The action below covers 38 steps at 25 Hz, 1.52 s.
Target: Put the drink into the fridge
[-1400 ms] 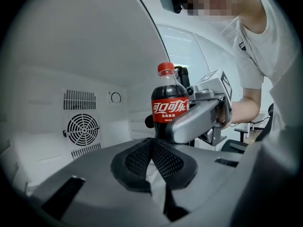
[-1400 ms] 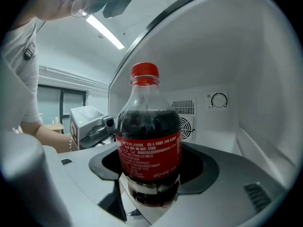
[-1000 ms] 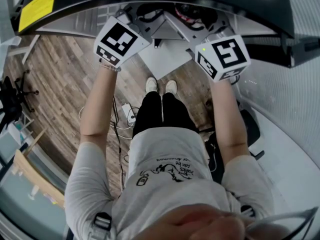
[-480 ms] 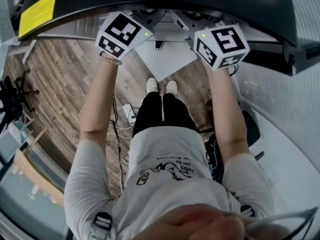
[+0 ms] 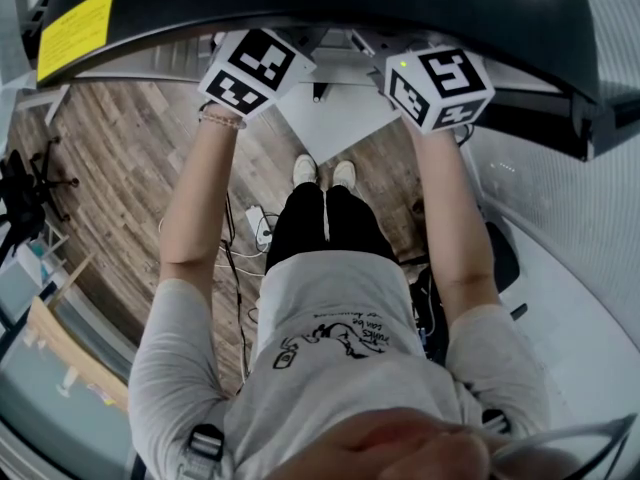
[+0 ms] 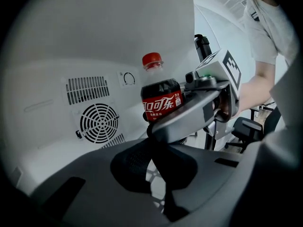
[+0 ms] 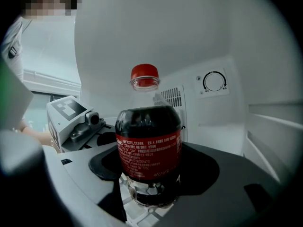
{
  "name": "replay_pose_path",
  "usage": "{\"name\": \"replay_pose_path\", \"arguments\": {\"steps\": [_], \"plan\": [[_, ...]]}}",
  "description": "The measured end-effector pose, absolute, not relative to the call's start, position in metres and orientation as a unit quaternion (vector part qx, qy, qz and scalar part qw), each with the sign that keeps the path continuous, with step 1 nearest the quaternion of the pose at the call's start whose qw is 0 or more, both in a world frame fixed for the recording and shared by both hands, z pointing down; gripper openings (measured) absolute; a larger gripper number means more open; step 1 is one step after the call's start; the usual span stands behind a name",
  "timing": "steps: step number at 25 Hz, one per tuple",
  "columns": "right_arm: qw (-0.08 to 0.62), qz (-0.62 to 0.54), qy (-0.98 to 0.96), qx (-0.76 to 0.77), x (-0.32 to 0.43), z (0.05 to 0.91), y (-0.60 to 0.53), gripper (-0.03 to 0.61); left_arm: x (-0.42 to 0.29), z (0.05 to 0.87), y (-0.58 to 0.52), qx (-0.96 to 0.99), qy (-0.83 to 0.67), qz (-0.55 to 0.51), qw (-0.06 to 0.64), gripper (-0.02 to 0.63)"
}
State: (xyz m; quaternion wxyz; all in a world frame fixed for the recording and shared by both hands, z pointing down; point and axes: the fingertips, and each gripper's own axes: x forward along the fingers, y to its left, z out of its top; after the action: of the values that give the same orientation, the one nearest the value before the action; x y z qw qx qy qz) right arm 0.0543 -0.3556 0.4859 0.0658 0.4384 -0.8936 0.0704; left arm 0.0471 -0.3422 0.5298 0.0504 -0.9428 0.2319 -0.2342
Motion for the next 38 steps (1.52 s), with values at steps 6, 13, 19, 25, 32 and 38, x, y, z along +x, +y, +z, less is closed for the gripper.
{"name": "replay_pose_path", "arguments": {"steps": [6,13,19,25,32,38], "plan": [[0.068,0.072,-0.894,0.437,0.05,0.492,-0.356,0.324,0.048,0.525,-0.343,-0.936,0.23,-0.254,0.085,0.002],[0.074,0.071,-0.893,0.439,0.047,0.498,-0.355,0.324,0.045,0.532,-0.342,-0.925,0.231,-0.28,0.11,0.002],[0.075,0.07,-0.891,0.442,0.047,0.498,-0.354,0.324,0.045,0.531,-0.342,-0.922,0.231,-0.286,0.12,0.002],[0.07,0.077,-0.892,0.44,0.047,0.497,-0.354,0.324,0.046,0.536,-0.34,-0.924,0.23,-0.28,0.119,0.002],[0.073,0.079,-0.888,0.448,0.049,0.499,-0.353,0.328,0.045,0.541,-0.339,-0.919,0.232,-0.292,0.125,0.002],[0.072,0.083,-0.881,0.461,0.057,0.499,-0.351,0.347,0.036,0.54,-0.336,-0.917,0.25,-0.287,0.119,0.002]]}}
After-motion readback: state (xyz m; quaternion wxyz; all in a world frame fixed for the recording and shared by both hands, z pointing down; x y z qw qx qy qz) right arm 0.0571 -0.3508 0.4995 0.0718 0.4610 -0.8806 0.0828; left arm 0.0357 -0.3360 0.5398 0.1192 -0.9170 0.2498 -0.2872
